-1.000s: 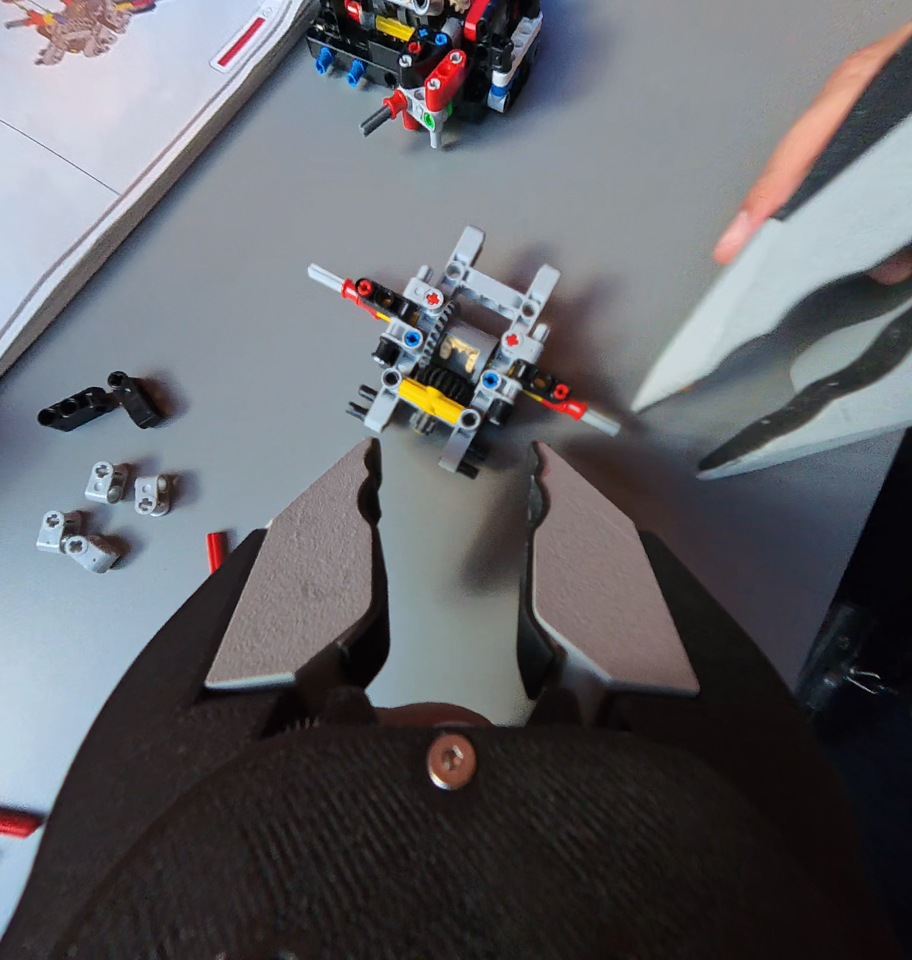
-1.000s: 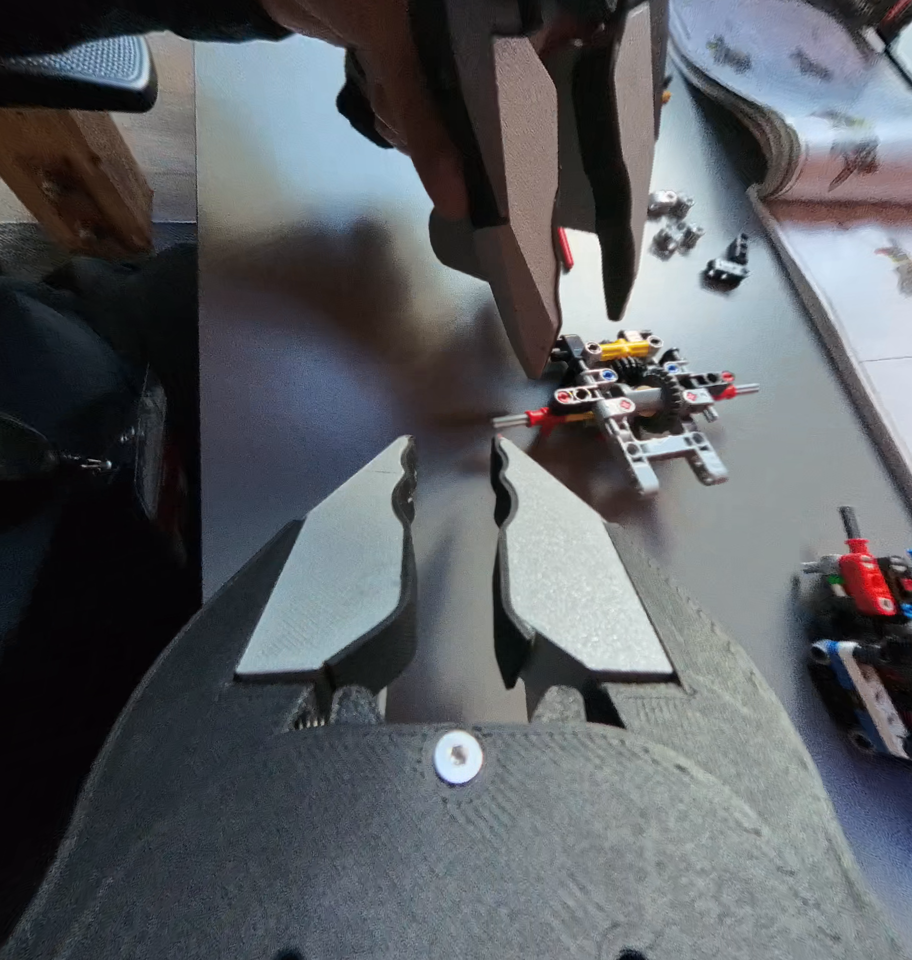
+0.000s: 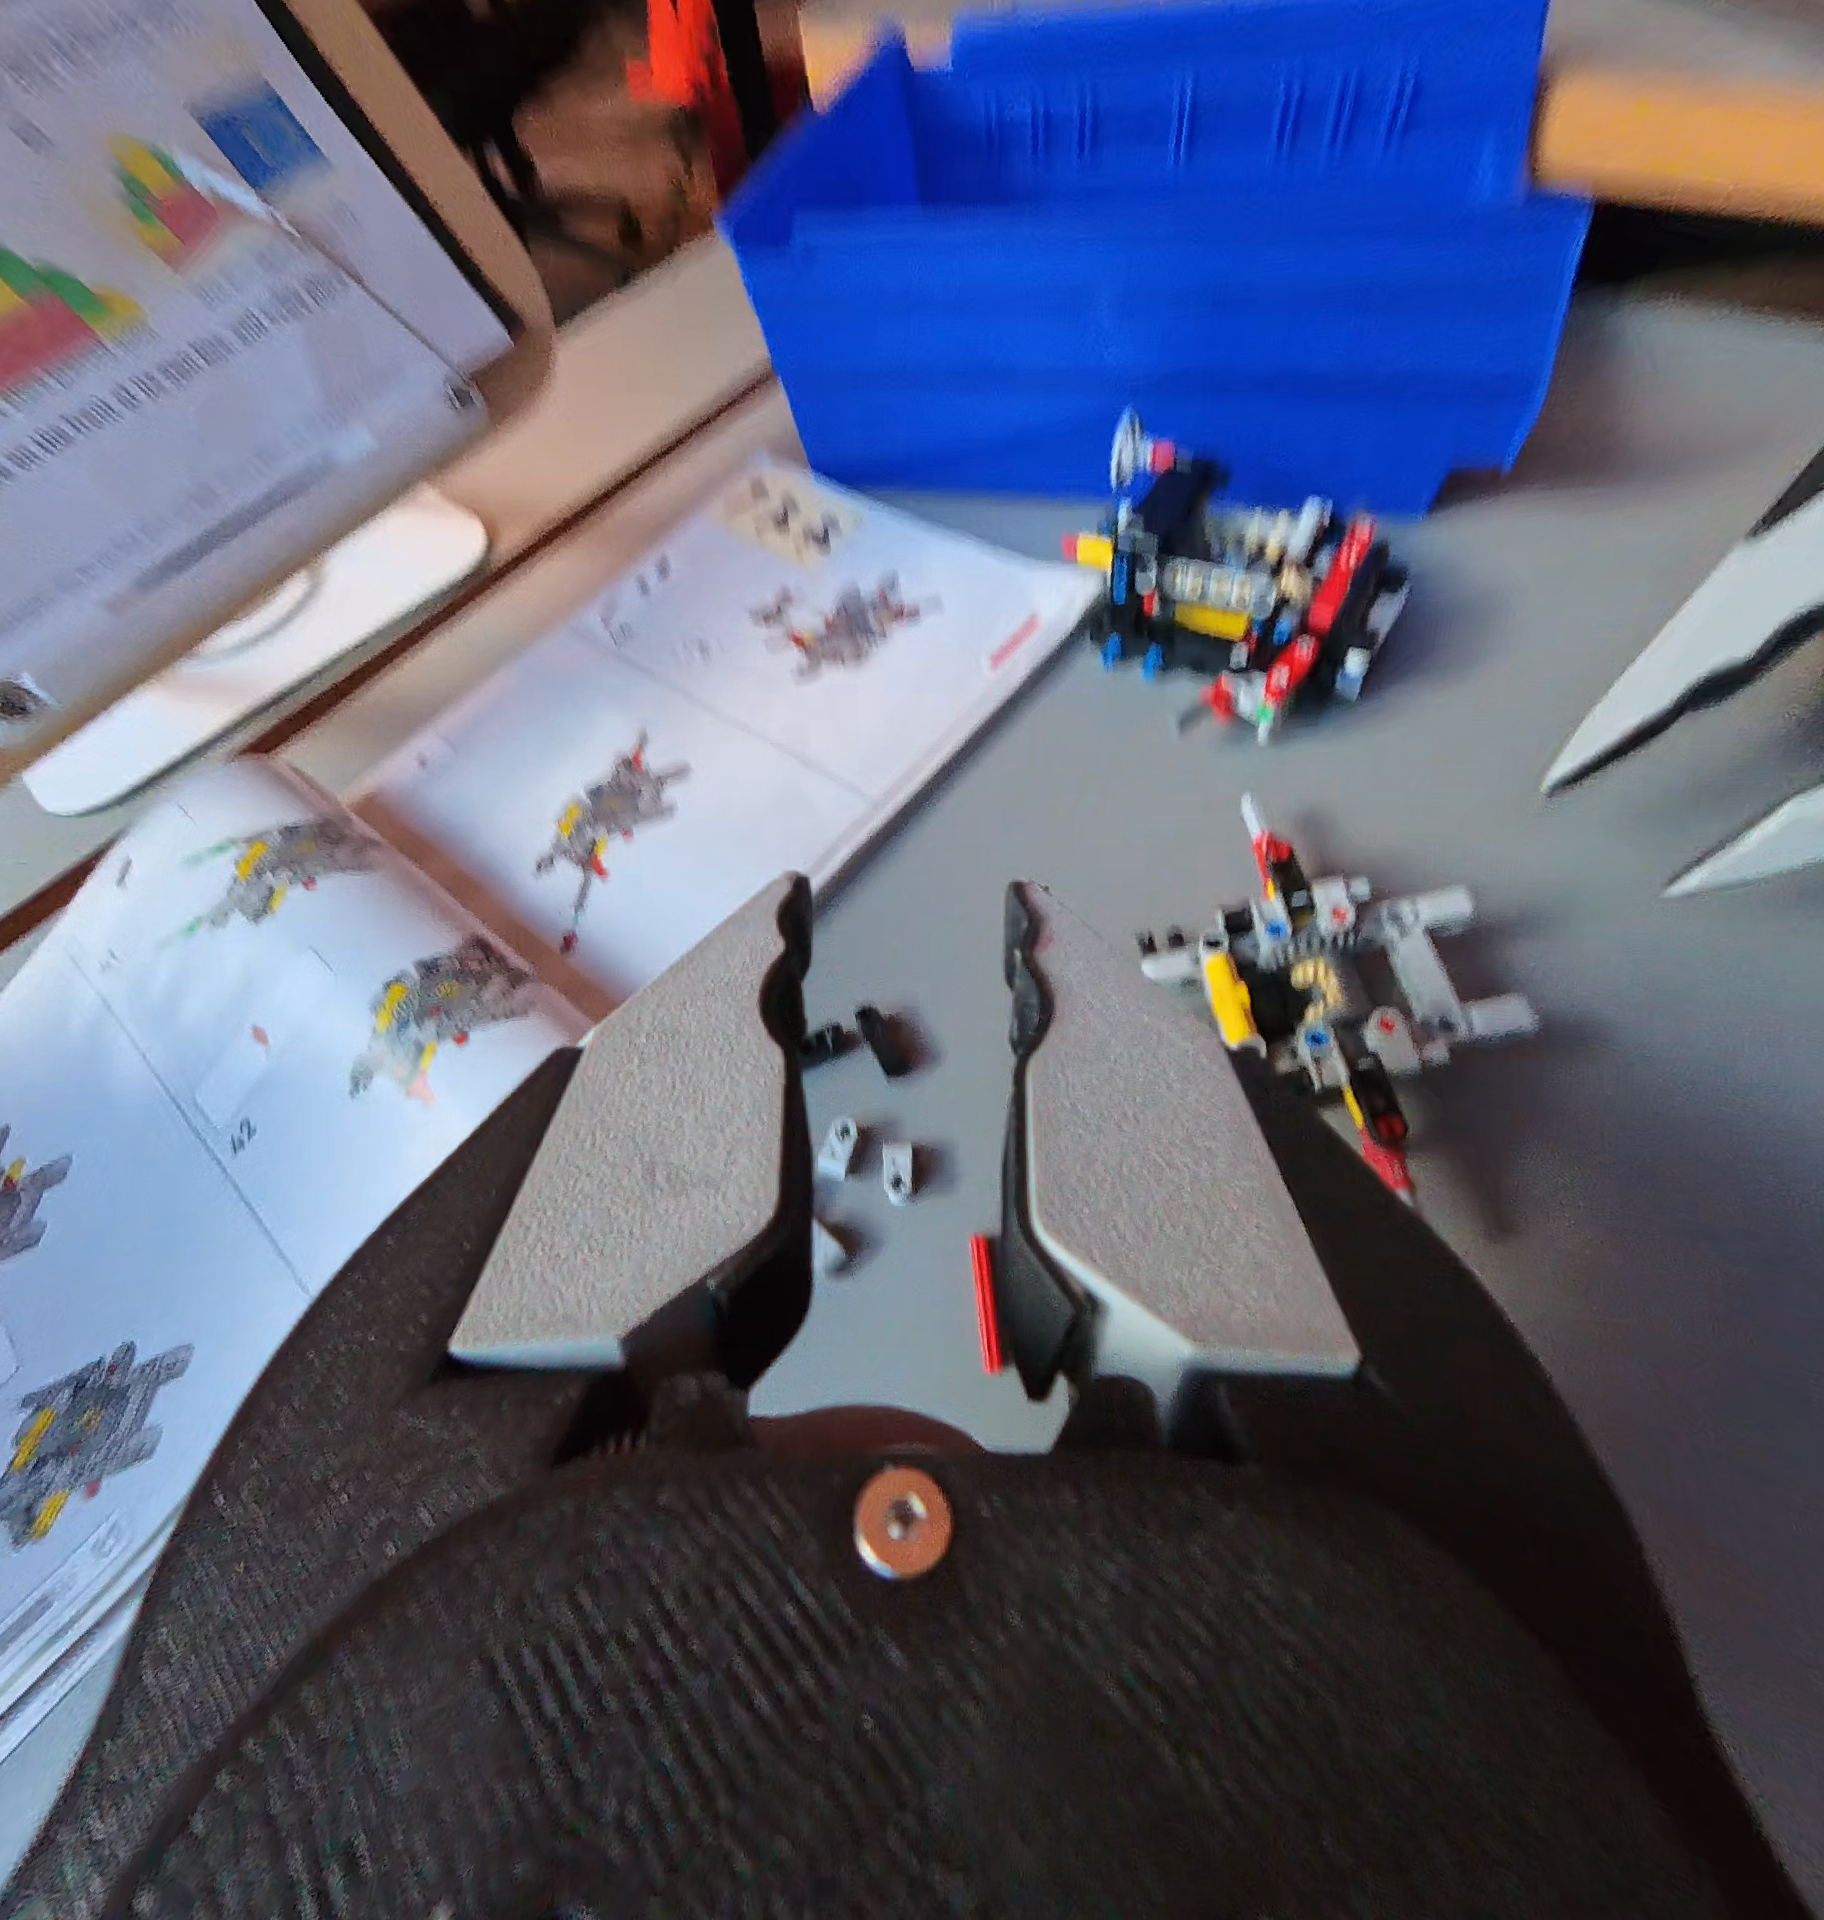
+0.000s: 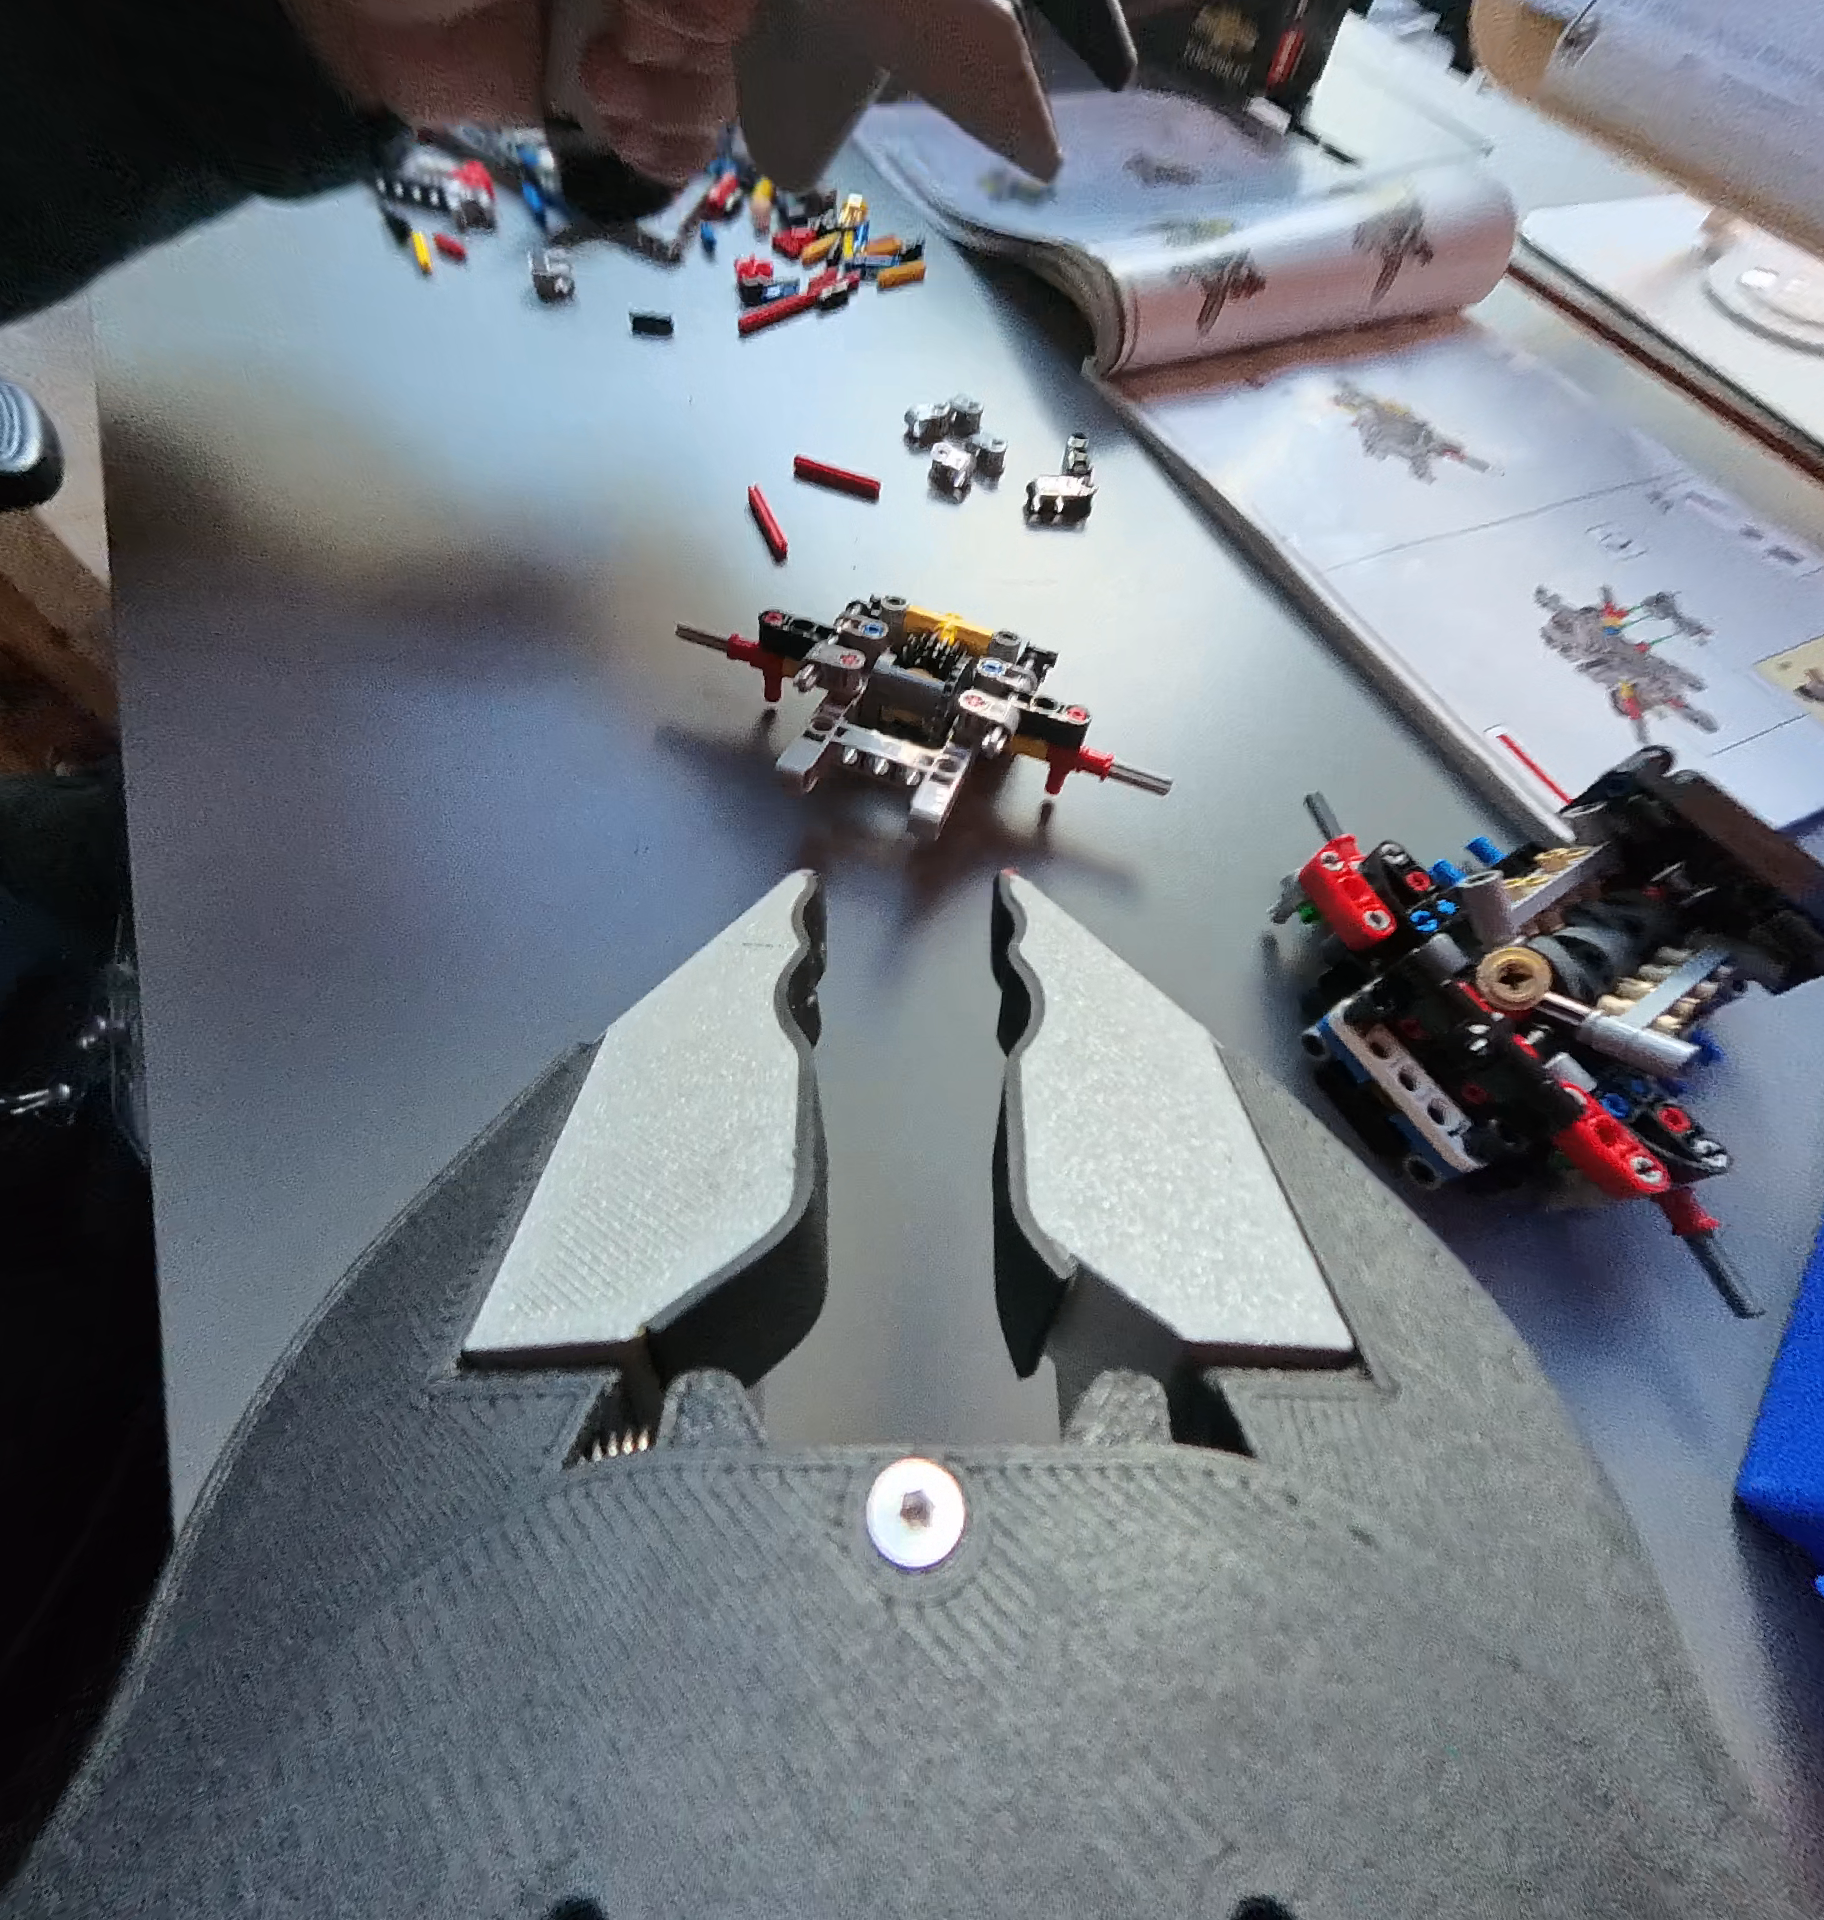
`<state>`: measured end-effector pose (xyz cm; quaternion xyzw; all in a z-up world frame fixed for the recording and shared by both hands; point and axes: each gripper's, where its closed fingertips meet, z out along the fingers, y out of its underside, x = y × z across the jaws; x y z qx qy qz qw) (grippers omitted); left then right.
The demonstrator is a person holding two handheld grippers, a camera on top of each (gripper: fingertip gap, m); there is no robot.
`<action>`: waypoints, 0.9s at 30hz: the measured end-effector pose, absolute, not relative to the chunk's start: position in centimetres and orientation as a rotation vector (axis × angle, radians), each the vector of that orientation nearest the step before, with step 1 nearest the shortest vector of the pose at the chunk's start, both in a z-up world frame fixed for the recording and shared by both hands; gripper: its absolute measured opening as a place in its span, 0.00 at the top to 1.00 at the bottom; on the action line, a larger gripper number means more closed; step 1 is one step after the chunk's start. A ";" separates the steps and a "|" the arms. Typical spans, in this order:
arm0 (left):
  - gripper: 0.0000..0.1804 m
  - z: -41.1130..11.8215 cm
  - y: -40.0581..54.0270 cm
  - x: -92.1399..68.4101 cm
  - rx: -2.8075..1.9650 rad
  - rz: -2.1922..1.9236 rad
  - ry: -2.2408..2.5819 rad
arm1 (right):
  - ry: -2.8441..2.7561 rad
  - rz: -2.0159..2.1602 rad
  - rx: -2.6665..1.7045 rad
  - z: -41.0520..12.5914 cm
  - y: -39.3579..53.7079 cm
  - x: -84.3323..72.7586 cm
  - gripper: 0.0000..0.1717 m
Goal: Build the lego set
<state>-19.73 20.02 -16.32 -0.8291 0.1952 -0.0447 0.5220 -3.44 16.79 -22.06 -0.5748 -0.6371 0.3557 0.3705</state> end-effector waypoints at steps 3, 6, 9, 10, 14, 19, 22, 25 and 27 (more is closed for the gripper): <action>0.81 -15.0 20.4 -19.4 -1.857 -0.211 0.460 | -1.580 0.934 -1.434 -21.1 17.2 -3.4 0.84; 0.84 -17.4 20.6 -18.8 -1.882 -0.176 0.575 | -1.540 0.955 -1.418 -20.5 17.6 -3.5 0.85; 0.90 -19.3 20.8 -17.8 -1.828 -0.079 0.665 | -1.505 0.968 -1.384 -19.9 17.9 -3.6 0.86; 0.95 -19.5 20.9 -17.6 -1.796 -0.050 0.662 | -1.495 0.972 -1.368 -19.6 17.9 -3.6 0.87; 0.98 -18.3 21.3 -18.6 -1.733 0.072 0.589 | -1.435 0.967 -1.331 -18.8 18.6 -3.5 0.87; 1.00 -16.0 20.2 -18.0 -1.636 -0.027 0.522 | -1.386 1.004 -1.392 -18.7 19.9 -3.5 0.85; 1.00 -16.5 19.9 -17.6 -1.664 -0.049 0.545 | -1.362 1.041 -1.400 -18.4 20.3 -3.4 0.86; 1.00 -16.6 19.7 -16.9 -1.665 -0.089 0.562 | -1.357 1.069 -1.407 -18.4 20.4 -3.5 0.86; 1.00 -16.7 19.7 -16.6 -1.657 -0.091 0.579 | -1.358 1.080 -1.404 -18.3 20.4 -3.4 0.86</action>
